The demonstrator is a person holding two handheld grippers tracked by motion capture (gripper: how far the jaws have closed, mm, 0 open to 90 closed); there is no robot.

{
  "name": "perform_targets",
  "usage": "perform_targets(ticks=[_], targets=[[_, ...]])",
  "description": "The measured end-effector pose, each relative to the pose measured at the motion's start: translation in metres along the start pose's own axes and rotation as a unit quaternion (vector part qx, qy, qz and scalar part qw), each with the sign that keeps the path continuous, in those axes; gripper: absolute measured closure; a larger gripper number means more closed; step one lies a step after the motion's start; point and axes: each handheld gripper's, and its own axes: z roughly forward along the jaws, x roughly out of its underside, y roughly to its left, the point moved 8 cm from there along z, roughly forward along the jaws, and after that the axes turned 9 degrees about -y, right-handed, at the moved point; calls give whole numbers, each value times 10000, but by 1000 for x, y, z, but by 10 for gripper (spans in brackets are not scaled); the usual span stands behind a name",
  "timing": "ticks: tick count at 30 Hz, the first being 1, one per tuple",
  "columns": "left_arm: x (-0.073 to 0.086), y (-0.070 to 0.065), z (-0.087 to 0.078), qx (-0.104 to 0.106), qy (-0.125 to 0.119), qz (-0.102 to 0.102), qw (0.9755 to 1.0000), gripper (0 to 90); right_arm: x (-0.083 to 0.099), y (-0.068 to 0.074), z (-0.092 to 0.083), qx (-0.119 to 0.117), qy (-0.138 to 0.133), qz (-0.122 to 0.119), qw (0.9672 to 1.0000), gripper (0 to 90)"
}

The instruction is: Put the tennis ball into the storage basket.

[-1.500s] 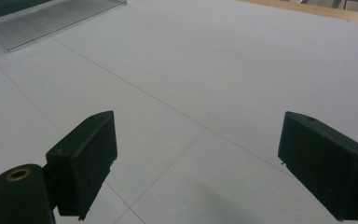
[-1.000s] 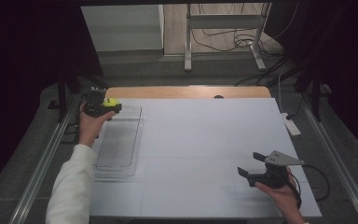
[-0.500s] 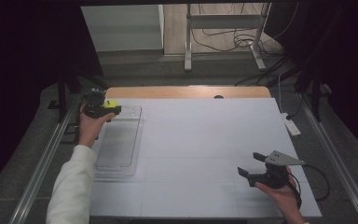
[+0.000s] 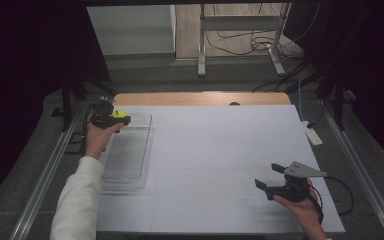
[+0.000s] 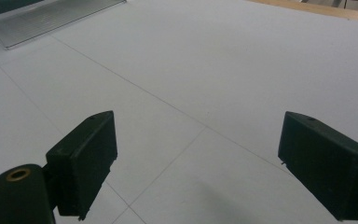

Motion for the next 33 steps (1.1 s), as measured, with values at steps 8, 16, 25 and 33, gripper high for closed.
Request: perform_targets(ticks=[8,16,25,33], targets=[[6,2,3,-40,105,38,9999,264,0,0,0,2,4,-12,10000,121],[10,2,6,-42,175,19,9998,264,0,0,1,-6,-5,-11,10000,121],[13,1,10,-52,265,111,9996,264,0,0,1,-9,-3,-9,10000,121],[16,1,13,-51,338,86,9994,264,1,0,1,-11,6,-2,10000,121]])
